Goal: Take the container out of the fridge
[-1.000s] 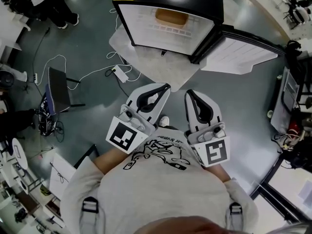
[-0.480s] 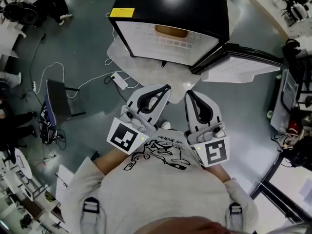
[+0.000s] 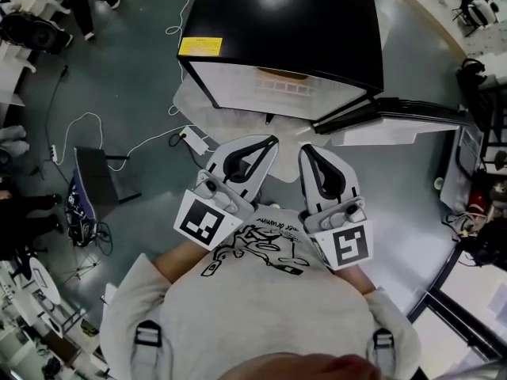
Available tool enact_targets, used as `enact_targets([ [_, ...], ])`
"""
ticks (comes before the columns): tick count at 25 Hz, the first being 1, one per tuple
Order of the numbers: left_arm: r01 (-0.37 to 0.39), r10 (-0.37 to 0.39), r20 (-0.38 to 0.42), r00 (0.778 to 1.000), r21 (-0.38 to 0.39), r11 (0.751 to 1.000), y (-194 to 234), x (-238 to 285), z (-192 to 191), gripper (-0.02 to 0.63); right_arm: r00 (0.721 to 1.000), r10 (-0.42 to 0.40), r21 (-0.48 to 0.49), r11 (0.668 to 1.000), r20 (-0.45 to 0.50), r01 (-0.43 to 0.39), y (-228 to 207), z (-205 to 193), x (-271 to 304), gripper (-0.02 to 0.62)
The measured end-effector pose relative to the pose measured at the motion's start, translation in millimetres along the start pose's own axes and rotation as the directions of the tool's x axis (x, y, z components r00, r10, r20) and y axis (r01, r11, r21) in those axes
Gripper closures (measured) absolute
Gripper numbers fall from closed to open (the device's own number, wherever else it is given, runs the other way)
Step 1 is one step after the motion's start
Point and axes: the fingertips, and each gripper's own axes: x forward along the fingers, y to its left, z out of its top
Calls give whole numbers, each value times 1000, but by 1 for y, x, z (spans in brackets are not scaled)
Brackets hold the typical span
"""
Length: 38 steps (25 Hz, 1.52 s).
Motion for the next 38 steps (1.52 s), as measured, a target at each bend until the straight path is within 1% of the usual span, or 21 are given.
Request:
enact_targets([
  [5, 8, -8, 2, 1000, -7, 1000, 26, 11, -2, 591, 1000, -9, 1, 1000, -7, 9, -8, -2, 27, 569],
  [12, 30, -30, -11, 999, -12, 999, 48, 16, -8, 591, 1000, -29, 1, 1000, -9, 29, -12, -3, 50, 569],
  [20, 30, -31, -15, 999, -18, 999, 54, 26, -11, 591, 998, -55, -7, 998, -30, 55, -26, -9, 55, 569],
  [26, 23, -23, -26, 999, -3, 1000, 55, 36, -16, 589, 998, -68, -22, 997, -8, 68, -40, -10, 56, 568],
  [29, 23, -23, -48, 999, 1, 1000, 57, 43, -27, 589, 998, -58, -11, 998, -41, 57, -48, -24, 56, 568],
  [31, 18, -19, -73, 997, -12, 1000, 62, 47, -37, 584, 997, -63, -8, 998, -48, 63, -55, -31, 59, 567],
  [32, 13, -15, -87, 996, -23, 1000, 65, 48, -42, 558, 996, -68, -6, 998, -51, 68, -58, -34, 60, 566],
  [34, 0, -4, -106, 994, -37, 999, 72, 50, -53, 548, 995, -78, -2, 997, -62, 78, -65, -41, 64, 566],
  [38, -18, 17, -133, 991, -2, 1000, 88, 54, -71, 531, 991, -97, -6, 995, -94, 97, -79, -58, 74, 557],
])
